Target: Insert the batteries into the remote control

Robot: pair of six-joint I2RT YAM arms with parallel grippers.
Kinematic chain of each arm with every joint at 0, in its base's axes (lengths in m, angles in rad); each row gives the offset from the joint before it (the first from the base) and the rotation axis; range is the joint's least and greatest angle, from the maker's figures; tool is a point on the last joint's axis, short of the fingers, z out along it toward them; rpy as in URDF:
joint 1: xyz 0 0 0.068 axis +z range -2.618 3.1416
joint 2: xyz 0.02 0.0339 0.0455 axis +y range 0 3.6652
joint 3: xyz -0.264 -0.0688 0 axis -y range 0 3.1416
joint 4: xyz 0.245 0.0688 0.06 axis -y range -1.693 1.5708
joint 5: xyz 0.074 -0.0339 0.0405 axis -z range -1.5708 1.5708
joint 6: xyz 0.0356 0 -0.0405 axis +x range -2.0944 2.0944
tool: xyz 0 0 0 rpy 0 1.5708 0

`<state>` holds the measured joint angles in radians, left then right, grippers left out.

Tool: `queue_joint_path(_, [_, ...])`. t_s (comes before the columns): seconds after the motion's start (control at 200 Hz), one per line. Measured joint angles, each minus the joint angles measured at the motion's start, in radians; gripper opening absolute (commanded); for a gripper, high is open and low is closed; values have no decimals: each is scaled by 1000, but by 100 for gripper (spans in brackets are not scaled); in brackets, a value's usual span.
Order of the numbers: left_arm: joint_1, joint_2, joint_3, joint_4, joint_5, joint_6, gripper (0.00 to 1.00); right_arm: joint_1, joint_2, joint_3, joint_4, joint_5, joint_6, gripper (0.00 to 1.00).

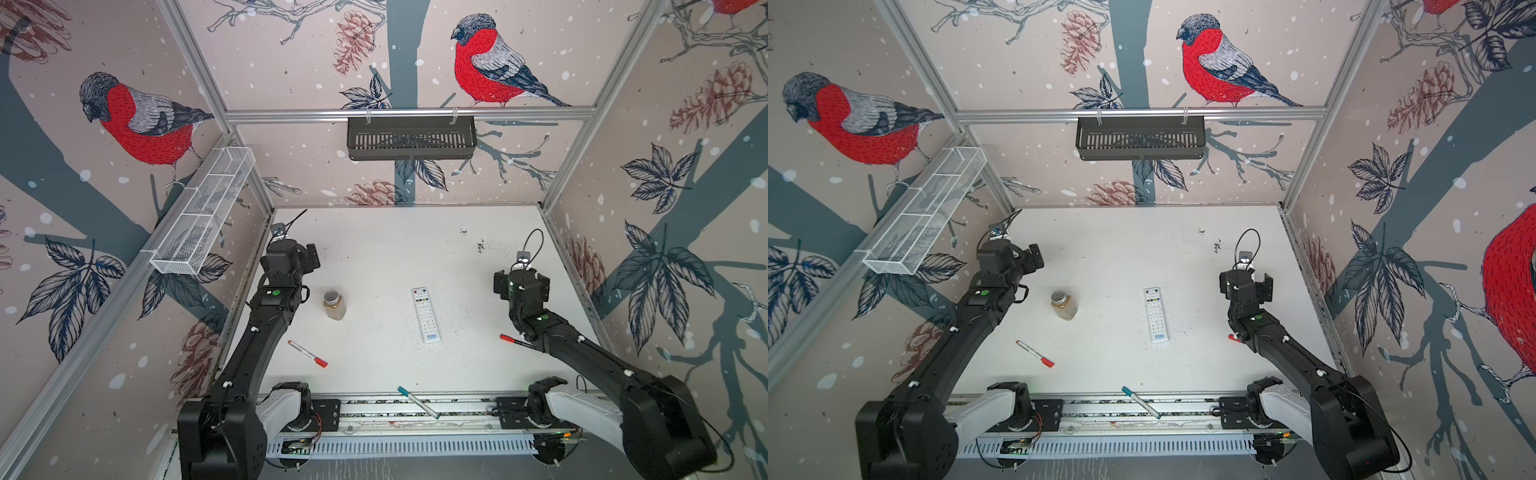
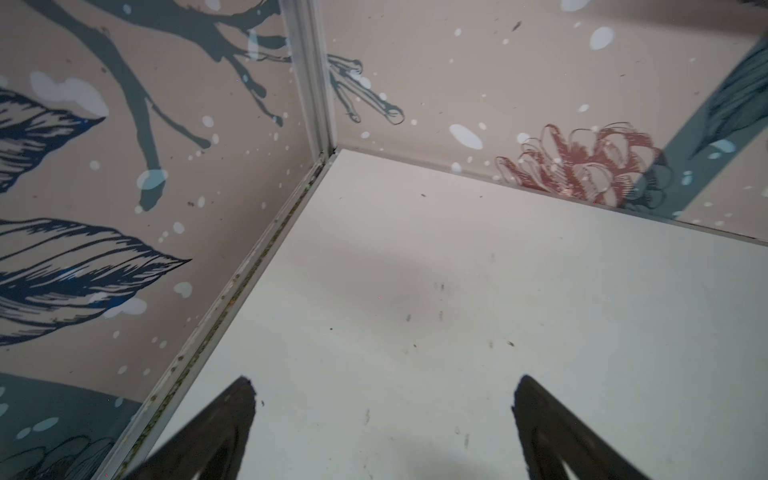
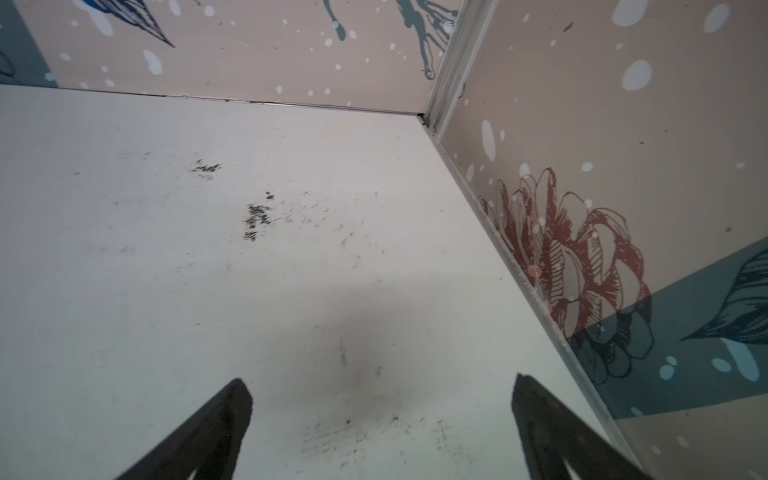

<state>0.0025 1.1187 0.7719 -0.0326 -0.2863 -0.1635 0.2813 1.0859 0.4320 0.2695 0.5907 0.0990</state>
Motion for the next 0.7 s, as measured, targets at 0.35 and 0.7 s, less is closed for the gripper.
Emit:
queue_joint_path(0.35, [47,97,-317,398,-95,66,96,-127,99,-150,369,-126,-80,100])
queue_joint_path(0.7, [-14,237,-439,776,-77,22,97,-138,241,-185,614,-161,-155,100])
